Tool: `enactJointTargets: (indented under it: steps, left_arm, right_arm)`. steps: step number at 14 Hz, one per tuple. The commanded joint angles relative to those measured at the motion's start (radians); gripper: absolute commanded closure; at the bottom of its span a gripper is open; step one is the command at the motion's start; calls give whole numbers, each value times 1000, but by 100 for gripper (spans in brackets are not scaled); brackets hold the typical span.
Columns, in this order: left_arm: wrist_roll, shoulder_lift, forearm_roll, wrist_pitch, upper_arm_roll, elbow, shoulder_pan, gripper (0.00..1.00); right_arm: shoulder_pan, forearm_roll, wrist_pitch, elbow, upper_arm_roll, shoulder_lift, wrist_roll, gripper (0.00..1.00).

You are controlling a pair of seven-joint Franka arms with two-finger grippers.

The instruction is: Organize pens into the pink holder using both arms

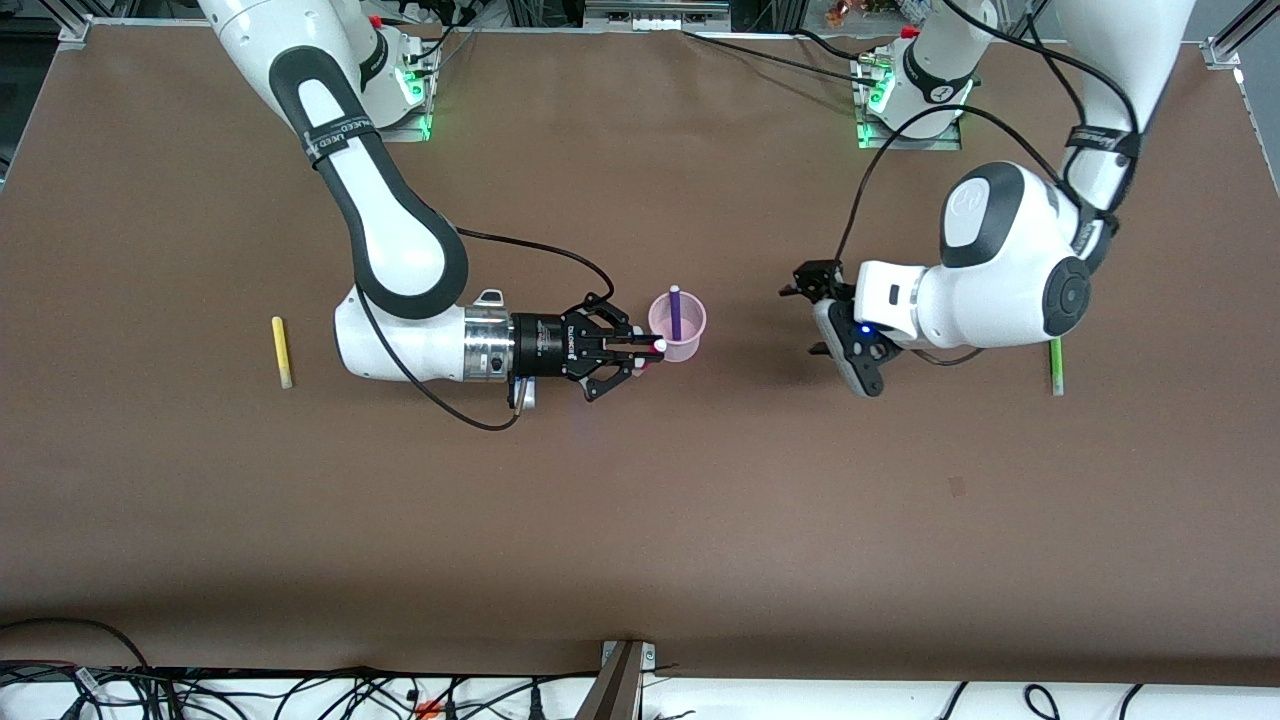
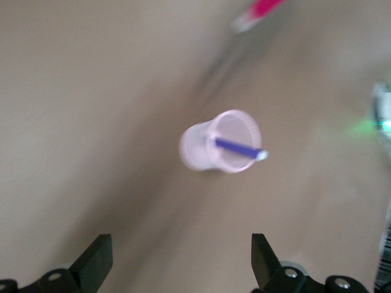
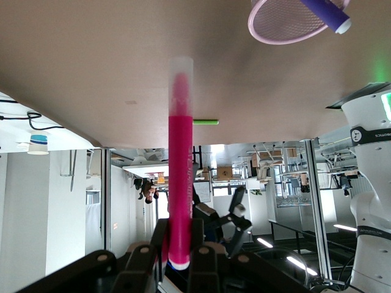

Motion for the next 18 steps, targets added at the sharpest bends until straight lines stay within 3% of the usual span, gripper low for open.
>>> enactJointTargets:
  steps: [1,3,5,9,13,15,18]
  left_arm:
    - [-152,8,238,-22,29,26,-5,0]
    - [-155,10,508,-20,62,65,-2,0]
    - [-144,22,636,-22,68,120,26,0]
    - [-147,54,650,-27,77,239,118,0]
    - [-183,63,652,-106,111,325,118,0]
    - [-370,57,650,-224,114,391,115,0]
    - [-644,-16,627,-301,105,395,127,0]
  right_arm:
    - [39,22,11,-21,-3,-8,-7,100]
    - [84,25,31,-49,-1,-9,-38,100]
    - [137,45,51,-72,-1,-9,-74,100]
    - [210,53,134,-115,2,-9,-146,100]
    - [210,56,135,-153,8,-6,-234,100]
    - [208,56,134,-158,8,4,-263,100]
    - [201,56,135,-156,7,30,-305,100]
